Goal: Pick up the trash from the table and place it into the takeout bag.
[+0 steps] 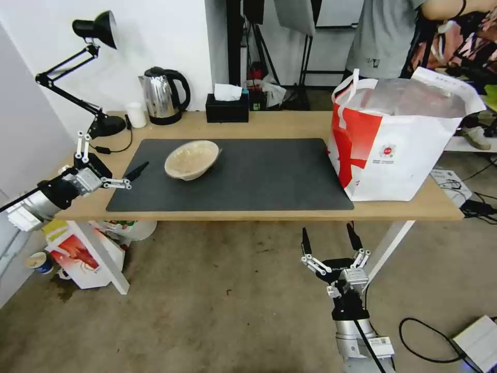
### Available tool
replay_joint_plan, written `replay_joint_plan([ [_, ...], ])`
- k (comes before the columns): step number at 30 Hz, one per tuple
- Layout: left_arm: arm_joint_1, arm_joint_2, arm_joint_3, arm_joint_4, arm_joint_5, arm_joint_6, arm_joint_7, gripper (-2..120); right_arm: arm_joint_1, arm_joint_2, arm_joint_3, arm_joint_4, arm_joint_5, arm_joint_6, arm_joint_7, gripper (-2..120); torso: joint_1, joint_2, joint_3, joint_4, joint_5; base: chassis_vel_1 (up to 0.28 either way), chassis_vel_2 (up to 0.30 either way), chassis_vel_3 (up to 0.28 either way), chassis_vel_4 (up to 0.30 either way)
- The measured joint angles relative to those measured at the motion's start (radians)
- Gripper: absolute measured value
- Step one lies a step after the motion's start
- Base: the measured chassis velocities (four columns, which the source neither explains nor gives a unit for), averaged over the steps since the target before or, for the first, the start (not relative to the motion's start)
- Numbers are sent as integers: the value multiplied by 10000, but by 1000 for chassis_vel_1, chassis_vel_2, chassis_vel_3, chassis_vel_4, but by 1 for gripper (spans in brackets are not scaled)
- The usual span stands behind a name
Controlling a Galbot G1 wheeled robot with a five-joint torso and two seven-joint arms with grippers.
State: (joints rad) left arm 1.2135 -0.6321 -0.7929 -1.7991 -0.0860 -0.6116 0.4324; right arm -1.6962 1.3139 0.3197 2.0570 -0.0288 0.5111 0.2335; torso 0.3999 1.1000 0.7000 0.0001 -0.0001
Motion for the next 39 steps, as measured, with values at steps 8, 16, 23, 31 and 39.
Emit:
replay_joint_plan([
  [8, -313, 383, 107, 189, 262, -147, -2, 100, 0, 0, 0, 0, 0, 0, 0, 100, 1, 0, 0, -1, -1, 0, 0, 0, 0],
  [16, -830, 665, 451, 528, 773, -472, -1, 100, 0, 0, 0, 0, 0, 0, -1, 100, 1, 0, 0, 0, 2, 0, 0, 0, 0],
  [23, -1054, 437, 603, 581, 1435, -826, 5, 100, 0, 1, 0, 0, 0, 0, 0, 100, 1, 0, 0, 0, 1, 0, 0, 0, 0],
  [31, -1441, 290, 768, 939, 2306, -1446, 196, 100, 0, 0, 0, 0, 0, 0, 0, 100, 1, 0, 0, 0, 1, 0, 0, 0, 0],
  [39, -1540, 440, 1128, 796, 2503, -1636, 273, 100, 0, 0, 0, 0, 0, 0, 0, 100, 1, 0, 0, 0, 2, 0, 0, 0, 0],
])
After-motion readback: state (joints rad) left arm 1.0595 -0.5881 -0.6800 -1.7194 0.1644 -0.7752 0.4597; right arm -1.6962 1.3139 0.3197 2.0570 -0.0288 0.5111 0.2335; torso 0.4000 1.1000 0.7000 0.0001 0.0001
